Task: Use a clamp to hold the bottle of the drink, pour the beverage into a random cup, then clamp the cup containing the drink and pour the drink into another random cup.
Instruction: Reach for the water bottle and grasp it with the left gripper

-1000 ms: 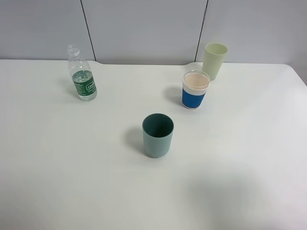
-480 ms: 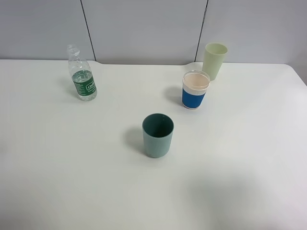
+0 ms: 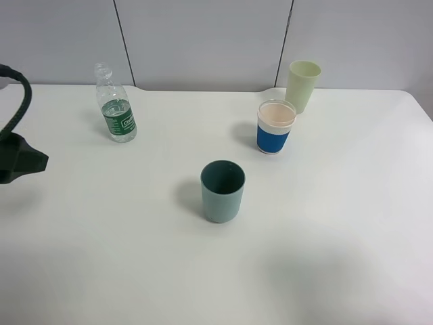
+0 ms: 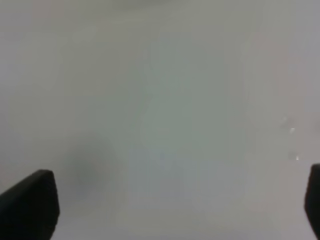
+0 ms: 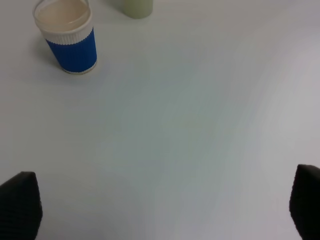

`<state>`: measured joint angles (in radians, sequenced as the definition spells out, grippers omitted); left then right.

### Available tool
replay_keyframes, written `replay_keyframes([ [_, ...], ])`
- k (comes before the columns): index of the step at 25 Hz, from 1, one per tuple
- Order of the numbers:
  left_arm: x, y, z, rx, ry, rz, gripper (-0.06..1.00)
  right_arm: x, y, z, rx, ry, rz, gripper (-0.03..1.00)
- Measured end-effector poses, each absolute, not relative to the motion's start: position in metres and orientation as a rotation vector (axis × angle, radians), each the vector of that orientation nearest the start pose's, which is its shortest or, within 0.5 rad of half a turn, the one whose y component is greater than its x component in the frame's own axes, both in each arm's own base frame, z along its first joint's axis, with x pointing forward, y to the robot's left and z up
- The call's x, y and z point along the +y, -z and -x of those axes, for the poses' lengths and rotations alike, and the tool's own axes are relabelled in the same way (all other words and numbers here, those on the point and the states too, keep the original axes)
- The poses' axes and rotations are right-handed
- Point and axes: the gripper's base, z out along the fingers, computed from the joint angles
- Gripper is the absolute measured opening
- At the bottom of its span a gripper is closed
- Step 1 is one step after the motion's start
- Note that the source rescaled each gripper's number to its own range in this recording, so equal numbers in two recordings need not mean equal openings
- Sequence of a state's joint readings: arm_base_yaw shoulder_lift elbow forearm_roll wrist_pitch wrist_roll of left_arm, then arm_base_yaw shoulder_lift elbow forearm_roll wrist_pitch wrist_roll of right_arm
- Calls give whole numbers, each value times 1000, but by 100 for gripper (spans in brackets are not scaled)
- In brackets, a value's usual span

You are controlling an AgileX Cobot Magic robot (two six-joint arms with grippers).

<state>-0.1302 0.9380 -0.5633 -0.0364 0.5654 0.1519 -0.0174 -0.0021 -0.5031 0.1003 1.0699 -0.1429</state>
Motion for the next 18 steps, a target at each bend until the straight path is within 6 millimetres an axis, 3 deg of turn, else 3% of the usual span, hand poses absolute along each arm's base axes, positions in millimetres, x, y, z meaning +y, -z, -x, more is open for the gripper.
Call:
replay_keyframes([
  [11, -28, -214, -212, 2478, -2, -344, 100, 8, -278, 6, 2040, -20, 134, 100],
  [18, -31, -195, -237, 2420, -4, -335, 100, 8, -278, 6, 2040, -20, 134, 100],
])
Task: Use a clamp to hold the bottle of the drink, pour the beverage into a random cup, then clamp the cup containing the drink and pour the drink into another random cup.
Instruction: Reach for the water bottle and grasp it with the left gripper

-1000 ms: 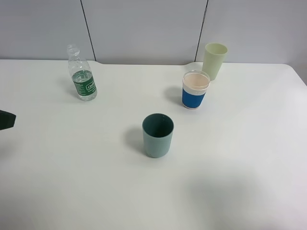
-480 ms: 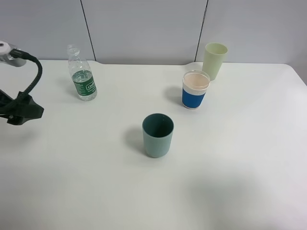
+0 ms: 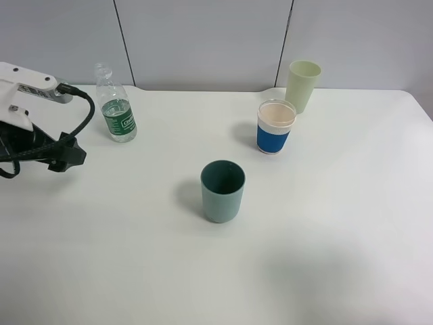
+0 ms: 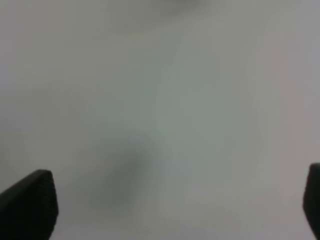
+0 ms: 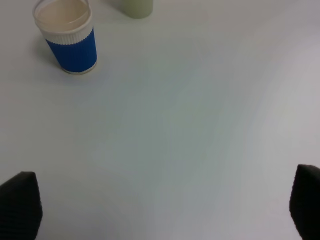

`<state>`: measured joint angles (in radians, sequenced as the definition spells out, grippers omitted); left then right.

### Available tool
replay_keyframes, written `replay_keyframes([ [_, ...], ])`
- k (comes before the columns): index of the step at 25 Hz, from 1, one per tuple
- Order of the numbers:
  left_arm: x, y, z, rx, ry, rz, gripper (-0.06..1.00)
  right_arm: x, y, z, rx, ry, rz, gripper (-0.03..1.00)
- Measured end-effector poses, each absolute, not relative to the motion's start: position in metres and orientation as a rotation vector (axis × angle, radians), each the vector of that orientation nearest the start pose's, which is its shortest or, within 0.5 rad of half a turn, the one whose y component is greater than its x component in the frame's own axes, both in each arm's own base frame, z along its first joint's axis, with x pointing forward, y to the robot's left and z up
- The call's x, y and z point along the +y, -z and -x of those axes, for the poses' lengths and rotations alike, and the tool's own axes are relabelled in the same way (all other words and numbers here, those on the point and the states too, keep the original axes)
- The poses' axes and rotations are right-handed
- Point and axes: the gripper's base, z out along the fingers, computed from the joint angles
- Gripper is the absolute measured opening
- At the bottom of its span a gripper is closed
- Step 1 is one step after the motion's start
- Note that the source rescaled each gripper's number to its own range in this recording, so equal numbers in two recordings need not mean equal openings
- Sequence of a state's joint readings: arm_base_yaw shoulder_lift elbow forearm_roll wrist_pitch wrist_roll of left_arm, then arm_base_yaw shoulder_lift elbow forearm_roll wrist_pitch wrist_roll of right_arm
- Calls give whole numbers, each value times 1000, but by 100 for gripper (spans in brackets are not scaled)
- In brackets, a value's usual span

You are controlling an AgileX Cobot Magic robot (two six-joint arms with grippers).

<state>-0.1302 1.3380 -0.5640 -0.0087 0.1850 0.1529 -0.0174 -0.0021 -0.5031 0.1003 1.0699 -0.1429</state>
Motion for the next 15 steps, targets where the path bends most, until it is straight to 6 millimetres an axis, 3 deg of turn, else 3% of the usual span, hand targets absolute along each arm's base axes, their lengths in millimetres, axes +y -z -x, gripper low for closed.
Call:
replay_keyframes([
  [8, -34, -161, -261, 2397, -7, -331, 100, 8, -278, 6, 2040, -20, 134, 100],
  [15, -37, -144, -277, 2303, -6, -345, 100, 8, -278, 6, 2040, -20, 134, 100],
])
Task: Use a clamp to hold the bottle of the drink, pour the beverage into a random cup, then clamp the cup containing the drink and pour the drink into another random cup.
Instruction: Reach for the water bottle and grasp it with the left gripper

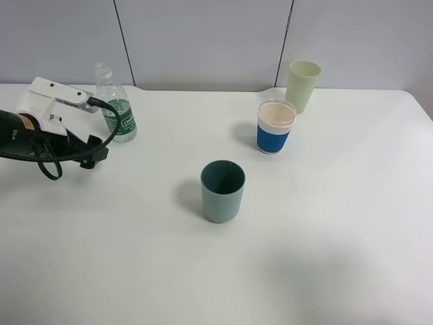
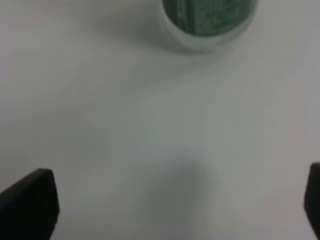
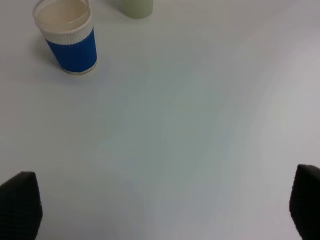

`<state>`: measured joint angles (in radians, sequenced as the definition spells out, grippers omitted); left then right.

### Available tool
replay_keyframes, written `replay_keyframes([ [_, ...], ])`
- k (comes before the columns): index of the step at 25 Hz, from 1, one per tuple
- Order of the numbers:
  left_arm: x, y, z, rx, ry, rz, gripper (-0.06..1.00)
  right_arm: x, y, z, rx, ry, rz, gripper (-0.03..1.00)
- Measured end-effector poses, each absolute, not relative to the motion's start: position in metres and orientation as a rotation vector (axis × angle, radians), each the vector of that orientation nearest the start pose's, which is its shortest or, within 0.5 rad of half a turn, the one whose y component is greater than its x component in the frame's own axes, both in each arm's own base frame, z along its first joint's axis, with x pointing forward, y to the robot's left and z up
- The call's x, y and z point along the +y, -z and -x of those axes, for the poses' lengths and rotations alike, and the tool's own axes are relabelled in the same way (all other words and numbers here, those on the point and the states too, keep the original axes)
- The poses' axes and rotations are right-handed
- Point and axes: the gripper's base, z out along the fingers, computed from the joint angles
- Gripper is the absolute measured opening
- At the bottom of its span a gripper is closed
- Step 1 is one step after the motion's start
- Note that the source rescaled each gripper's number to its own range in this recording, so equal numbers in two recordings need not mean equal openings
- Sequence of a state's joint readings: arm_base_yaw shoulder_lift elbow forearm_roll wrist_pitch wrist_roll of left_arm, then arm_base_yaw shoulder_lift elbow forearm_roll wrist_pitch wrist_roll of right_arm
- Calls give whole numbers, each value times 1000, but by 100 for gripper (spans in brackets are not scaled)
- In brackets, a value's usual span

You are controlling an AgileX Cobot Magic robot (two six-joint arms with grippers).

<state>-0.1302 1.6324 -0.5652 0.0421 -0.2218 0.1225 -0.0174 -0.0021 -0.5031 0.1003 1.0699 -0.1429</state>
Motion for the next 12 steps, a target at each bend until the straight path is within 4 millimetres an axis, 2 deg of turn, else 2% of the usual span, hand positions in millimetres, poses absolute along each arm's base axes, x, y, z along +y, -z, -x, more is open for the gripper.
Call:
replay_keyframes([
  [12, -47, -128, -298, 2088, 83, -352, 100, 8, -278, 6, 2040, -20, 134, 100],
])
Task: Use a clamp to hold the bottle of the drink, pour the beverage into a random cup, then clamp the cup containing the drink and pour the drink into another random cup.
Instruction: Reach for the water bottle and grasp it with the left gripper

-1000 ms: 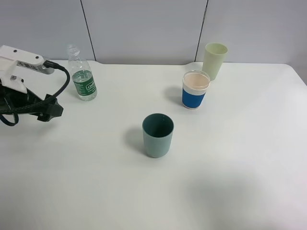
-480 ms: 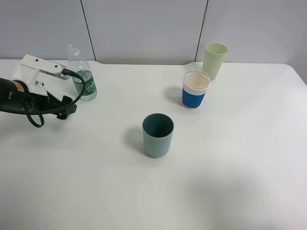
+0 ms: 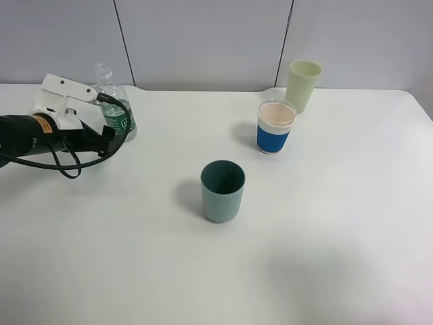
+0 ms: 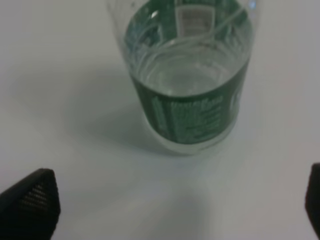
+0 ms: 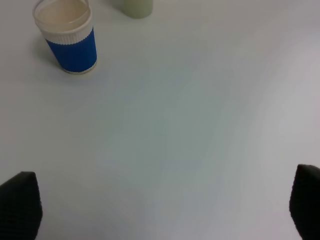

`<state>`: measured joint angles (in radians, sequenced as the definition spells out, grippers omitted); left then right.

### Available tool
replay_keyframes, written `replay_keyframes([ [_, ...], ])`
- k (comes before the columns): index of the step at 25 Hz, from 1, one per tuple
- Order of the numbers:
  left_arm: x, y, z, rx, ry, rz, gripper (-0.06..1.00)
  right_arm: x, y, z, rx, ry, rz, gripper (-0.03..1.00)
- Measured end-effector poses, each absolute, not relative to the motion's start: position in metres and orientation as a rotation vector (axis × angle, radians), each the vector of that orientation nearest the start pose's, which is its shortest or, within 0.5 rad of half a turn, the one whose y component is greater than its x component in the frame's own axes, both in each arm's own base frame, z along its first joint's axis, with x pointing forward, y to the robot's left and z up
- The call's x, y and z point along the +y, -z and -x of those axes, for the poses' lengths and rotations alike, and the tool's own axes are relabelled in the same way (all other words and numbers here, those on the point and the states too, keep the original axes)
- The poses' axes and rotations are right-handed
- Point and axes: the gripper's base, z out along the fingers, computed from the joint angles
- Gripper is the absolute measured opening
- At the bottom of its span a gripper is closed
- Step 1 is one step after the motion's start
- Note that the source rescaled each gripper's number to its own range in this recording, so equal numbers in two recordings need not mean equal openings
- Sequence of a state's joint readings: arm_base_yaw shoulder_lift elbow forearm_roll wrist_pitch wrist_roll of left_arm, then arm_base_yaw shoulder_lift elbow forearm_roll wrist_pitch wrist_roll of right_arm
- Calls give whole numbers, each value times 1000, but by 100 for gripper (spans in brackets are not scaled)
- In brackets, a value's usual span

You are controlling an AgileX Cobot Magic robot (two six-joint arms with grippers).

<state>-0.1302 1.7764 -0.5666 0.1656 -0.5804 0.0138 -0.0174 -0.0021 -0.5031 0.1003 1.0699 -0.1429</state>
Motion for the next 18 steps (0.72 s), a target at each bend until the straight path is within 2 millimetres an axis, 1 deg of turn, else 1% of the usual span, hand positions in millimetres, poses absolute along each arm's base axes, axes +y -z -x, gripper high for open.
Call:
replay_keyframes([
  [6, -50, -113, -302, 2057, 127, -328, 100, 8, -278, 6, 2040, -20, 134, 100],
  [12, -57, -107, -307, 1954, 222, -328, 100, 8, -278, 6, 2040, -20, 134, 100],
  [14, -59, -104, -311, 1934, 251, -307, 100, 8, -278, 6, 2040, -20, 134, 100],
  [18, -64, -103, -327, 1908, 301, -287, 100, 8, -278, 6, 2040, -20, 134, 100],
])
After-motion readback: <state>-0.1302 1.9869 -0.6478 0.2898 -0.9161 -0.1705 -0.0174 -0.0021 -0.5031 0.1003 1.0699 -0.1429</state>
